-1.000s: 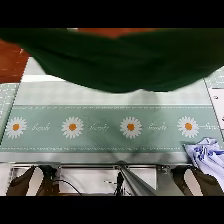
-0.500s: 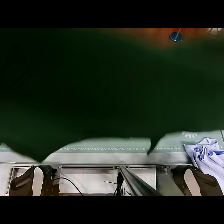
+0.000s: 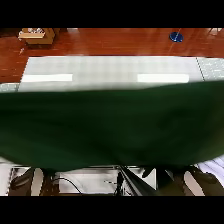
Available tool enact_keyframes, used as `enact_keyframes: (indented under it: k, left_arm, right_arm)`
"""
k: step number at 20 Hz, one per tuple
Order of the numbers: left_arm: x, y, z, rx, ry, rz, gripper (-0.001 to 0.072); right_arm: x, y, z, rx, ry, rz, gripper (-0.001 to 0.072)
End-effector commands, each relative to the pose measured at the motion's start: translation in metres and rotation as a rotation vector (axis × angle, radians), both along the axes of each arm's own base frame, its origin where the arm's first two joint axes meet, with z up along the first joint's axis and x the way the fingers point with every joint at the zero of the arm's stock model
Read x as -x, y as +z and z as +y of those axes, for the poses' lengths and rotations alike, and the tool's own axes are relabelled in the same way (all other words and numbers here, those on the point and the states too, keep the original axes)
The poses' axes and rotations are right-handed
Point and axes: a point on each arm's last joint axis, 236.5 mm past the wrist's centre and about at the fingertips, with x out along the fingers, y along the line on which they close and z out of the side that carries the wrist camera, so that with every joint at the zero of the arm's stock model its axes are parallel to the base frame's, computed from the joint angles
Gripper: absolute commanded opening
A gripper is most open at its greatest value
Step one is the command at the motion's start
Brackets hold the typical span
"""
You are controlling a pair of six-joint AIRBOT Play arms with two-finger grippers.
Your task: Fold the shirts.
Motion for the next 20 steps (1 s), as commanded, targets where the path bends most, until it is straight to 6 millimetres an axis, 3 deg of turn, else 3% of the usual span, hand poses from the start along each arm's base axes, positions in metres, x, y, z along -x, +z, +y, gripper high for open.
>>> enact_keyframes:
  k: [1, 3, 6, 8, 11, 15, 20]
  left_arm:
    - [-0.047, -0.083, 0.020, 0.106, -0.053, 0.277, 0.0029]
    - [-0.080, -0.134, 0.028, 0.186, -0.072, 0.405, 0.0029]
    - [-0.132, -0.202, 0.035, 0.261, -0.086, 0.540, 0.0029]
    - [-0.173, -0.228, 0.043, 0.288, -0.070, 0.555, 0.0029]
    - [-0.235, -0.255, 0.049, 0.288, -0.047, 0.494, 0.0029]
    - [-0.298, -0.288, 0.039, 0.231, -0.066, 0.397, 0.0029]
    - [-0.357, -0.311, 0.036, 0.200, -0.011, 0.258, 0.0030]
  right_arm:
    - [-0.077, -0.093, -0.001, -0.003, 0.049, 0.305, 0.0032]
    - [-0.129, -0.147, 0.001, -0.018, 0.069, 0.441, 0.0032]
    - [-0.198, -0.201, 0.006, -0.054, 0.084, 0.477, 0.0032]
    - [-0.238, -0.222, 0.005, -0.064, 0.077, 0.429, 0.0032]
    - [-0.290, -0.232, 0.009, -0.102, 0.076, 0.300, 0.0033]
    - [-0.332, -0.252, 0.010, -0.132, 0.063, 0.219, 0.0033]
    - [-0.362, -0.312, 0.005, -0.135, 0.043, 0.253, 0.0033]
